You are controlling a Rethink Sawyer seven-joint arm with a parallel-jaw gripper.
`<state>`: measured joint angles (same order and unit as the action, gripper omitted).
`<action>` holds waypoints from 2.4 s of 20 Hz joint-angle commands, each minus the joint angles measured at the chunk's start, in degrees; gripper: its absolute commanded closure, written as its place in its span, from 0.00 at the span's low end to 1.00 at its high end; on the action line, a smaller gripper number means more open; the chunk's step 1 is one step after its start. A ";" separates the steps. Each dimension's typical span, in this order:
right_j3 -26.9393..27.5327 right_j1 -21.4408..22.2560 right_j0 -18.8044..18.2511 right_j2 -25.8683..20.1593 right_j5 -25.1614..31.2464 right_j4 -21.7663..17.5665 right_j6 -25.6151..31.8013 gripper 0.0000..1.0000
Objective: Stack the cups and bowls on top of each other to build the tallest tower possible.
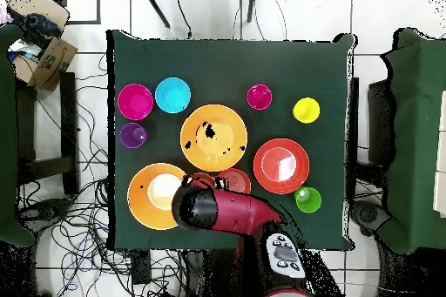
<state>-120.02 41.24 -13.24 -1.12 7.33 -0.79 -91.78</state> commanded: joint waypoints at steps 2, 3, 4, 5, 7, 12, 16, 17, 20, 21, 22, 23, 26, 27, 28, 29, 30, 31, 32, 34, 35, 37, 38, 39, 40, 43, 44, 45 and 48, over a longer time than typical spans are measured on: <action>3.58 -3.25 -1.63 -6.73 -3.70 -4.30 -4.54 0.00; 3.54 -3.23 -1.85 -6.89 -3.68 -4.58 -4.45 0.00; 3.43 -3.17 -2.09 -7.06 -3.71 -4.87 -4.42 0.00; 3.33 -3.09 -2.27 -7.23 -3.69 -5.10 -4.44 0.00; 3.18 -2.99 -2.49 -7.49 -3.75 -5.46 -4.58 0.00; 3.24 -3.05 -2.51 -7.55 -3.83 -6.22 -5.06 0.00; 3.51 -3.61 -2.32 -7.29 -4.55 -6.78 -5.50 0.00; 3.55 -3.62 -2.23 -7.16 -4.59 -6.91 -5.59 0.00; 3.70 -3.71 -2.10 -6.87 -4.75 -7.23 -5.79 0.00; 3.76 -3.82 -2.07 -6.77 -4.86 -7.33 -5.86 0.00; 3.78 -3.95 -2.05 -6.67 -5.04 -7.49 -5.92 0.00; 3.82 -4.04 -2.02 -6.57 -5.10 -7.63 -5.94 0.00; 4.20 -4.23 -1.19 -5.17 -4.69 -7.94 -5.97 0.00; 4.45 -4.45 -0.78 -4.48 -4.52 -8.10 -5.96 0.00; 4.70 -4.67 -0.37 -3.78 -4.34 -8.25 -5.94 0.00; 5.02 -5.10 -0.08 -3.23 -4.66 -8.55 -5.89 0.00; 5.44 -5.63 0.03 -2.89 -5.02 -8.79 -5.82 0.00; 5.83 -6.14 0.03 -2.73 -5.48 -9.08 -5.77 0.00; 6.23 -6.65 0.02 -2.57 -5.93 -9.36 -5.71 0.00; 6.89 -7.44 -0.01 -2.22 -6.72 -9.87 -5.62 0.00; 7.08 -7.64 0.09 -1.91 -7.05 -10.12 -5.64 0.00; 7.15 -8.00 0.22 -1.38 -7.46 -10.40 -5.74 0.00; 7.29 -8.33 0.33 -1.03 -7.80 -10.57 -5.78 0.00; 7.18 -8.55 0.45 -0.76 -8.20 -10.70 -5.93 0.00; 7.06 -8.77 0.58 -0.49 -8.59 -10.83 -6.08 0.00; 7.02 -10.02 0.73 0.28 -10.18 -11.35 -6.25 0.00; 7.22 -10.46 0.73 0.55 -10.59 -11.54 -6.18 0.00; 7.20 -10.59 0.60 0.67 -10.98 -11.79 -6.11 0.00; 6.84 -10.77 -0.22 0.58 -11.10 -12.38 -5.92 0.00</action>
<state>-117.10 32.98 -13.67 0.77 -0.91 -10.14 -91.78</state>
